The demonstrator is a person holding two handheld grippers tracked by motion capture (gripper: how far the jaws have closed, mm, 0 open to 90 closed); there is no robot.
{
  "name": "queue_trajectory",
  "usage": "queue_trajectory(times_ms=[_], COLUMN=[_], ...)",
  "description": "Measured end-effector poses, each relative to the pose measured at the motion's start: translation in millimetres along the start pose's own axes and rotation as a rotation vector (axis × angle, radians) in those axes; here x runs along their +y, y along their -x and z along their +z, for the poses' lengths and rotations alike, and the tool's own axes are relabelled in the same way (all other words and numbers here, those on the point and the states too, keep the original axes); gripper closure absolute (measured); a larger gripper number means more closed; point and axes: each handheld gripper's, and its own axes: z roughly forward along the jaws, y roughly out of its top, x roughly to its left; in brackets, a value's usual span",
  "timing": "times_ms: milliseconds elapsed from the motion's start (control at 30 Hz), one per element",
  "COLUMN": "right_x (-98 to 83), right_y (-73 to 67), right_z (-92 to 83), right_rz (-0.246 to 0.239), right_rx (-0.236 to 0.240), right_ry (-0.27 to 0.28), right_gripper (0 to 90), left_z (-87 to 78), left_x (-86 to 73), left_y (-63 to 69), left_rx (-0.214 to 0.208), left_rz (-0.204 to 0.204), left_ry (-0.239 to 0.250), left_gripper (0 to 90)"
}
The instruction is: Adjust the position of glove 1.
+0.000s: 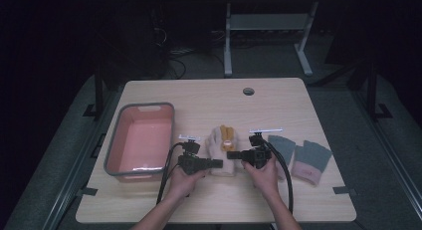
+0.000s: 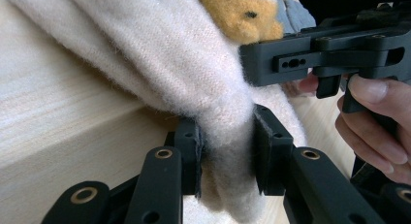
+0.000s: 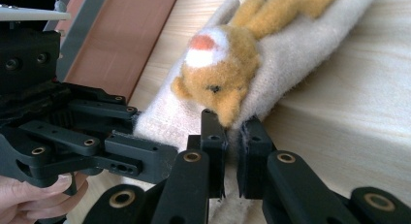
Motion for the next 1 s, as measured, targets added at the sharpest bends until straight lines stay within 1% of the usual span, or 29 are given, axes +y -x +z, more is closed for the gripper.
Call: queue_trajectory(times_ms=[100, 133, 200, 300, 333, 500, 667, 733, 833, 900, 1000], right_x=[1.8, 2.4, 4.1, 5.8, 8.2, 13.0, 18.2, 20.7, 22.3, 24.8, 26.8], right_y=[-4.6, -6.5, -9.7, -13.1, -16.4, -21.4, -30.4, -32.7, -33.9, -37.3, -39.5], right_z=[-4.2, -5.9, -8.4, -10.8, -12.4, -14.9, -20.3, -21.1, -20.7, -20.6, -20.9], right_rz=[-0.01, -0.011, -0.024, -0.031, -0.033, -0.04, -0.052, -0.056, -0.058, -0.063, -0.061], right_rx=[0.004, 0.005, 0.009, 0.012, 0.019, 0.031, 0.04, 0.048, 0.054, 0.057, 0.066], right_ry=[0.011, 0.011, 0.019, 0.017, 0.017, 0.025, 0.034, 0.04, 0.039, 0.037, 0.04], right_gripper=[83.5, 83.5, 83.4, 83.5, 83.5, 83.6, 83.6, 83.5, 83.6, 83.6, 83.6], left_z=[-2.9, -6.1, -9.8, -13.2, -17.0, -23.1, -32.6, -35.7, -38.7, -42.1, -45.2], left_x=[1.6, 3.2, 4.7, 6.1, 8.6, 13.0, 18.9, 21.0, 22.4, 24.1, 25.9], left_y=[2.1, 4.3, 7.0, 8.4, 8.2, 10.3, 14.3, 14.0, 14.3, 14.2, 14.1], left_rx=[-0.003, -0.006, -0.008, -0.016, -0.023, -0.025, -0.037, -0.042, -0.039, -0.04, -0.046], left_rz=[0.011, 0.023, 0.03, 0.029, 0.038, 0.047, 0.055, 0.06, 0.065, 0.069, 0.07], left_ry=[0.005, 0.01, 0.012, 0.018, 0.02, 0.023, 0.032, 0.033, 0.031, 0.032, 0.037], left_gripper=[68.0, 68.0, 68.0, 67.9, 67.9, 67.9, 67.9, 67.9, 67.9, 67.9, 67.8])
